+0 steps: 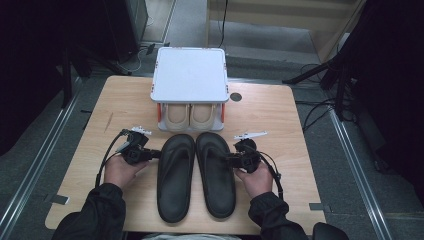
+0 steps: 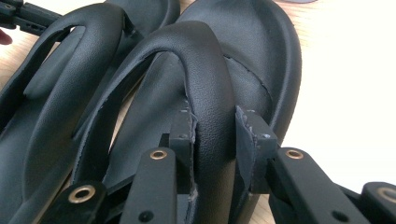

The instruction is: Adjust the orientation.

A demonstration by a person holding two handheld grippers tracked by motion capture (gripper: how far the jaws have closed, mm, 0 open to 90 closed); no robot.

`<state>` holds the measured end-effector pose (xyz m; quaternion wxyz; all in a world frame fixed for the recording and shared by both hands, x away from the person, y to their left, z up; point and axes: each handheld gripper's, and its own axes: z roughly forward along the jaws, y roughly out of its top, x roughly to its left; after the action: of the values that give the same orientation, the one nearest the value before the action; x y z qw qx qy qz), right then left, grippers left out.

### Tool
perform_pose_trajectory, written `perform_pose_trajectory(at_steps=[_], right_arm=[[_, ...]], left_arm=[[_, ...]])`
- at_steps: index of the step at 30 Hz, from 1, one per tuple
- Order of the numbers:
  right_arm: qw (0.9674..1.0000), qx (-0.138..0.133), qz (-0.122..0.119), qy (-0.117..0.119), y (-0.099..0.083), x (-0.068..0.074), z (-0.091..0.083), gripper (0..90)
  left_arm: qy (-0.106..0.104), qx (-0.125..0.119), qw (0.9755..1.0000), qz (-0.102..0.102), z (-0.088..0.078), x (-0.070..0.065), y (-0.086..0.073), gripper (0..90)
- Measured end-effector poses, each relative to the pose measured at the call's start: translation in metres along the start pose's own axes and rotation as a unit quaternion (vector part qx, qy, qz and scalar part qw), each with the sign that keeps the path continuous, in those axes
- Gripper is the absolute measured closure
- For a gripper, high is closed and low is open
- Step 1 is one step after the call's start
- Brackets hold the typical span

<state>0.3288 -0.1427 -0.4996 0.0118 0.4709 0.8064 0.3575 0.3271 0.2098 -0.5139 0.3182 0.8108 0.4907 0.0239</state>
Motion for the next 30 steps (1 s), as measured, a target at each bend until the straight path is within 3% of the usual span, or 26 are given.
perform_pose_trajectory(at_steps=[19, 24, 26, 27, 28, 30], right_arm=[[0.9999, -0.011, -0.004, 0.000, 0.000, -0.004, 0.002, 69.4], [0.9998, -0.017, -0.011, 0.003, 0.000, -0.005, 0.002, 67.2], [0.9994, -0.031, -0.016, 0.009, 0.000, -0.005, -0.001, 57.9], [0.9994, -0.031, -0.016, 0.009, 0.000, -0.005, -0.001, 57.9], [0.9991, -0.031, -0.029, -0.006, 0.001, -0.001, -0.003, 54.7], [0.9985, -0.038, -0.037, -0.007, 0.001, 0.001, -0.006, 54.6]], left_arm=[[-0.030, 0.013, 0.9995, -0.003, 0.002, -0.013, -0.005, 87.5], [-0.038, 0.003, 0.9992, -0.012, -0.001, -0.011, -0.004, 81.3], [-0.042, -0.009, 0.9990, -0.016, -0.004, -0.011, -0.004, 79.1], [-0.042, -0.009, 0.9990, -0.016, -0.004, -0.011, -0.004, 78.1], [-0.045, -0.019, 0.9986, -0.021, -0.008, -0.010, -0.003, 77.9], [-0.048, -0.030, 0.9981, -0.023, -0.012, -0.010, -0.002, 77.6]])
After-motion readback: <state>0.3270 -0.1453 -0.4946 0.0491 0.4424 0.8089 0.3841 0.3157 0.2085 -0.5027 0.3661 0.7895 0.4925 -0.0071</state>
